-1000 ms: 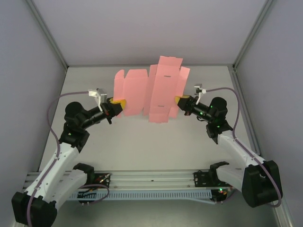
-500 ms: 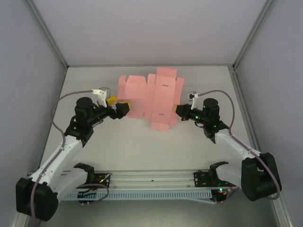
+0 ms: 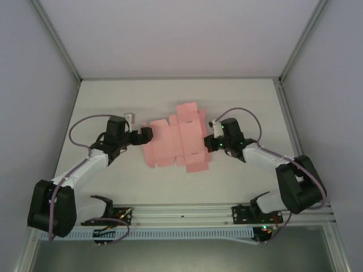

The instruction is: Assemble paper box

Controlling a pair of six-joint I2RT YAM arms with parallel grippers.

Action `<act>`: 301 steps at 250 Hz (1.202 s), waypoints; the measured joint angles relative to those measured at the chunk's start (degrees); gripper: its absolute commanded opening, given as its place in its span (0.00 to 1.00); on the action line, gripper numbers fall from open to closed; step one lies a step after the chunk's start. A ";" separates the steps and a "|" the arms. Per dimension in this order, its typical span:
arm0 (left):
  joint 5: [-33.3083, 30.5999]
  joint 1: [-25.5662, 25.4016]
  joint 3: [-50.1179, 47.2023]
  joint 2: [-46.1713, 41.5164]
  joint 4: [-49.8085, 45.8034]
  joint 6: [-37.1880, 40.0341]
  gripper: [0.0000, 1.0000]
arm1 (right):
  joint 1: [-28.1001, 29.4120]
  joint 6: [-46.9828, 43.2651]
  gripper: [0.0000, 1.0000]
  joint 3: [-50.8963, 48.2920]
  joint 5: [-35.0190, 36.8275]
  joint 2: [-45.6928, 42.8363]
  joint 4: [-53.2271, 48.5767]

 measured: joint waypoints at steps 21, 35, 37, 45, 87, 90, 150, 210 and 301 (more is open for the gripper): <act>-0.44 0.00 0.02 -0.76 -0.24 0.00 1.00 | 3.19 -5.51 0.00 5.09 6.32 0.85 -3.21; -0.70 0.00 0.15 -1.77 -0.79 -0.02 1.00 | 5.01 -8.63 0.02 7.17 10.21 1.07 -4.04; -0.70 0.00 0.20 -1.90 -0.87 0.00 1.00 | 5.38 -9.33 0.02 7.48 10.95 1.11 -4.15; -0.72 0.00 0.42 -2.54 -1.27 0.00 1.00 | 6.40 -11.13 0.03 8.20 13.18 1.18 -4.28; -0.81 0.00 2.99 -6.73 -2.97 0.02 1.00 | 11.28 -21.05 0.07 9.77 22.77 1.31 -4.35; -0.81 0.00 3.19 -6.99 -3.02 0.02 1.00 | 11.61 -21.66 0.07 9.86 23.30 1.33 -4.37; -1.20 0.00 7.28 -9.94 -3.43 0.46 1.00 | 18.75 -35.91 0.06 13.25 36.26 5.27 -4.22; -5.44 0.00 14.12 -3.89 -6.45 0.70 1.00 | 24.22 -46.12 0.03 14.16 44.83 10.40 -2.34; -5.79 -0.28 21.79 9.99 -8.61 4.68 1.00 | 24.70 -48.98 0.03 14.19 43.30 9.57 -1.53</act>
